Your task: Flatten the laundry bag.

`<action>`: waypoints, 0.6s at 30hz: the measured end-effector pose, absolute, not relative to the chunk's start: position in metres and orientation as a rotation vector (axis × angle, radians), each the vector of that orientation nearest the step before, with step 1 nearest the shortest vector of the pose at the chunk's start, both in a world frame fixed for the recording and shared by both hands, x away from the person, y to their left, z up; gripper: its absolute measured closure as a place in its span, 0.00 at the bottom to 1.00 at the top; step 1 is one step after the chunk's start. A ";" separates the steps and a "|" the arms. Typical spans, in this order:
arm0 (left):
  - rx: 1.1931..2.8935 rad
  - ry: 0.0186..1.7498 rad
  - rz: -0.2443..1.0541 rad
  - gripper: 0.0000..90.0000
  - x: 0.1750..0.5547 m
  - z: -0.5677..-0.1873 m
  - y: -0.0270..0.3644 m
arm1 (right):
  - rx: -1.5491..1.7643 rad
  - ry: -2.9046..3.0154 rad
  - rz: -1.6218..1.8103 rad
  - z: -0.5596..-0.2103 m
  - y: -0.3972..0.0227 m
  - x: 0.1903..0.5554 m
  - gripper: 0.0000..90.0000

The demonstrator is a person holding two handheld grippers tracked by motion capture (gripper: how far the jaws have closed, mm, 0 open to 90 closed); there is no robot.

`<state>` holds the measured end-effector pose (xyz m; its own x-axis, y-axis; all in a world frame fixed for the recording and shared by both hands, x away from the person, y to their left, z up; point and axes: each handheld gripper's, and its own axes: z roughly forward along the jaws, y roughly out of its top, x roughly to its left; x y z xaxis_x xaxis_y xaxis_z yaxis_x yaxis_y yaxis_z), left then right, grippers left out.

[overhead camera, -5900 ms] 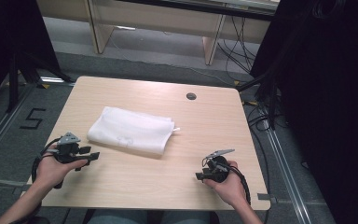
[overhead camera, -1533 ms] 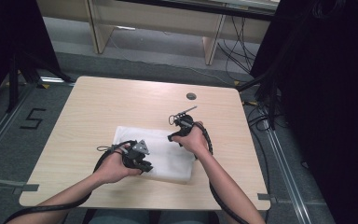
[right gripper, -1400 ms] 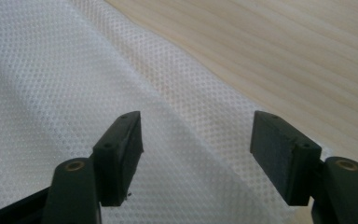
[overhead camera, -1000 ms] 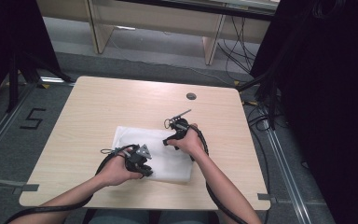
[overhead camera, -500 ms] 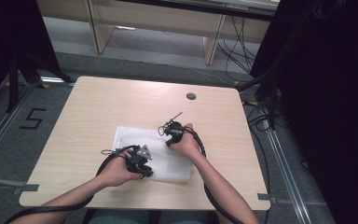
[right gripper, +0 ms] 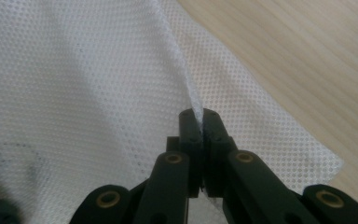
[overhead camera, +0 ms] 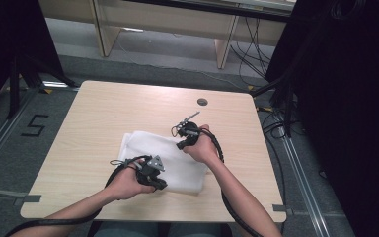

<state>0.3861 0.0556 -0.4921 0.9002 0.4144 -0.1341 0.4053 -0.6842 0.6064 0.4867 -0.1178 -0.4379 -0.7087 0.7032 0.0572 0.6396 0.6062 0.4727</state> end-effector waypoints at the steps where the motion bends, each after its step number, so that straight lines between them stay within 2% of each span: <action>1: 2.409 0.596 0.022 0.94 0.387 -0.493 0.056 | 1.121 2.680 0.723 -0.435 -0.119 0.486 1.00; 12: 2.382 0.658 0.029 0.94 0.403 -0.495 0.051 | 1.067 2.652 0.778 -0.408 -0.121 0.475 1.00; 18: 2.381 0.671 0.082 0.91 0.415 -0.489 0.049 | 1.060 2.632 0.803 -0.395 -0.121 0.473 1.00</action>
<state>0.4147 0.0493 -0.4894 0.8669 0.4862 -0.1103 0.4450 -0.6549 0.6108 0.4725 -0.1213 -0.3953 -0.7255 0.6878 0.0230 0.5835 0.5971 0.5505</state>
